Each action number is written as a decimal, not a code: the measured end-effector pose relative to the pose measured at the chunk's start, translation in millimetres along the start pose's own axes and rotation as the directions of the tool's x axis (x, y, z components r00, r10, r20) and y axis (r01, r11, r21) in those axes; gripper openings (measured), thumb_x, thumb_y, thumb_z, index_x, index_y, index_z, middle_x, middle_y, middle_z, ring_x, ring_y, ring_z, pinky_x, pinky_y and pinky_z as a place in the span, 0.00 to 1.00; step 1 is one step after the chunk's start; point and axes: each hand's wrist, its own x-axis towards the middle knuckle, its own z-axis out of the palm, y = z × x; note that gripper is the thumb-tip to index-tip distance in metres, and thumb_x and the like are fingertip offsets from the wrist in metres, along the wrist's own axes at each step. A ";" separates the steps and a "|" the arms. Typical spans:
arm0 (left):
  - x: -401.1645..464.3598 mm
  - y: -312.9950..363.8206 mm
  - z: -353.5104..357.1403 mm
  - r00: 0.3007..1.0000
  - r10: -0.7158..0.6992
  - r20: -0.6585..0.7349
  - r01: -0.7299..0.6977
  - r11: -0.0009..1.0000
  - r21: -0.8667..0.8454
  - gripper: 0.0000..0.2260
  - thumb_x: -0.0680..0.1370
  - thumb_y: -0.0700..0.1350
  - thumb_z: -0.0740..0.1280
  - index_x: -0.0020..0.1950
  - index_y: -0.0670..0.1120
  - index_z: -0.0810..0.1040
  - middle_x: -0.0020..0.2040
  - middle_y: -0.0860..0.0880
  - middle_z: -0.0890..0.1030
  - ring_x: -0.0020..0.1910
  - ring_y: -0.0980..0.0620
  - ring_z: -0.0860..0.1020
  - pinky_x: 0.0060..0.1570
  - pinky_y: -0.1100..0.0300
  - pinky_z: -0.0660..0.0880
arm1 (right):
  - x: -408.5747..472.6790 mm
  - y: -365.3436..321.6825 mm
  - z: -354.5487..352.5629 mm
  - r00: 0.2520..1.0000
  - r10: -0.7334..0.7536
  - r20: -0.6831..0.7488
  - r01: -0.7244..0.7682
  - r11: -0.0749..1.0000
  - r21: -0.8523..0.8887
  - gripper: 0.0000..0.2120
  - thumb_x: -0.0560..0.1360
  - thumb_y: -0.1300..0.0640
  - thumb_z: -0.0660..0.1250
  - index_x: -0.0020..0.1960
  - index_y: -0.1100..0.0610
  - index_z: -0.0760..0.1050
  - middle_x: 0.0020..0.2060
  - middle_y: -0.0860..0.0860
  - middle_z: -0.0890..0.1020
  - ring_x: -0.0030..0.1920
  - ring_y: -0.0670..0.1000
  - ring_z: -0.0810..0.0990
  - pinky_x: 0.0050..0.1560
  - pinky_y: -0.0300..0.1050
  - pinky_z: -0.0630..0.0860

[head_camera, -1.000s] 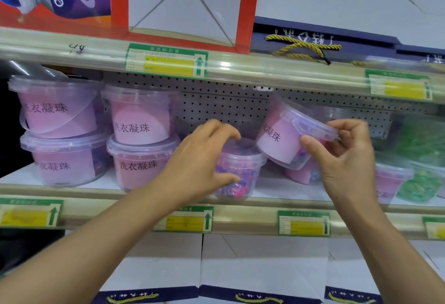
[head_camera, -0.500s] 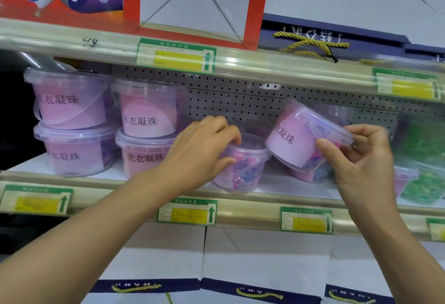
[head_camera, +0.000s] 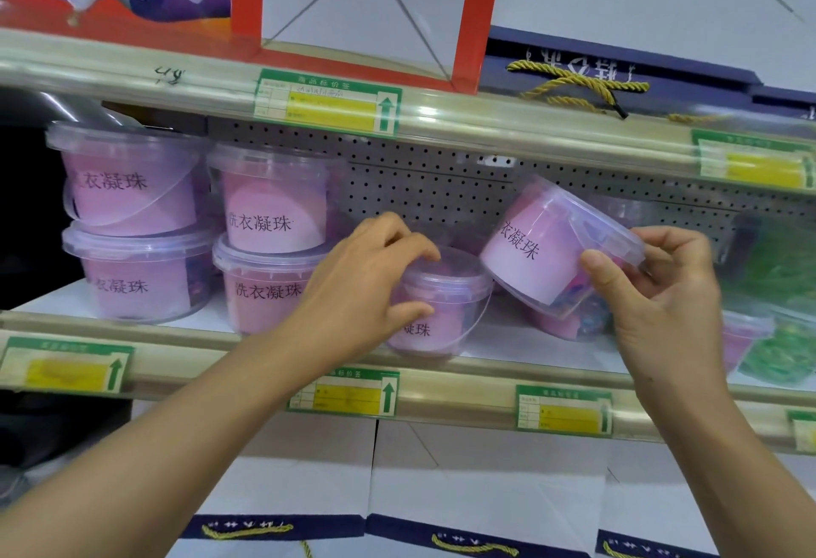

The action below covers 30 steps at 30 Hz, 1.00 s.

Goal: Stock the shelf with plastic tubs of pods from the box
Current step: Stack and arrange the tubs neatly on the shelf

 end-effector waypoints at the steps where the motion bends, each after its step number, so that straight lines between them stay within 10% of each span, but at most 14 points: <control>1: -2.9 -1.4 0.8 0.998 -0.056 0.026 0.057 0.998 -0.020 0.21 0.70 0.50 0.73 0.61 0.53 0.72 0.57 0.54 0.70 0.57 0.55 0.68 0.53 0.58 0.70 | 0.3 -0.4 1.5 1.000 0.004 0.001 -0.004 1.000 0.011 0.17 0.63 0.50 0.71 0.46 0.47 0.66 0.46 0.50 0.79 0.41 0.41 0.80 0.46 0.35 0.77; 16: -13.5 -6.0 -4.8 0.984 -0.163 -0.066 0.157 0.983 -0.092 0.18 0.72 0.44 0.72 0.57 0.49 0.68 0.56 0.53 0.72 0.54 0.52 0.73 0.52 0.54 0.72 | 28.7 8.0 53.9 0.913 -0.024 0.407 -0.067 0.976 0.207 0.20 0.71 0.57 0.71 0.58 0.51 0.66 0.55 0.50 0.76 0.55 0.45 0.78 0.55 0.38 0.73; 21: -10.9 -6.6 -5.1 0.976 -0.204 -0.079 0.192 0.971 -0.142 0.26 0.69 0.44 0.75 0.62 0.50 0.65 0.62 0.52 0.70 0.58 0.52 0.73 0.54 0.53 0.74 | 39.5 16.6 67.5 0.858 0.081 0.507 -0.161 0.980 0.116 0.33 0.63 0.48 0.66 0.68 0.40 0.64 0.62 0.52 0.74 0.45 0.43 0.75 0.38 0.30 0.73; 26: -12.4 -10.2 -2.9 0.974 -0.219 -0.062 0.206 0.964 -0.169 0.33 0.70 0.45 0.74 0.68 0.52 0.60 0.66 0.52 0.70 0.63 0.52 0.72 0.58 0.52 0.74 | 9.6 7.1 71.0 0.918 0.202 0.340 -0.175 0.979 -0.108 0.55 0.56 0.26 0.67 0.74 0.45 0.48 0.73 0.49 0.60 0.67 0.45 0.66 0.68 0.52 0.67; 30: -10.9 -10.9 -5.0 0.975 -0.214 -0.056 0.200 0.962 -0.185 0.31 0.70 0.45 0.74 0.67 0.52 0.60 0.66 0.52 0.72 0.63 0.53 0.72 0.58 0.52 0.74 | -0.4 -4.3 87.9 0.912 0.237 0.336 -0.145 0.950 -0.275 0.53 0.61 0.41 0.76 0.72 0.49 0.44 0.68 0.41 0.57 0.68 0.43 0.61 0.66 0.54 0.69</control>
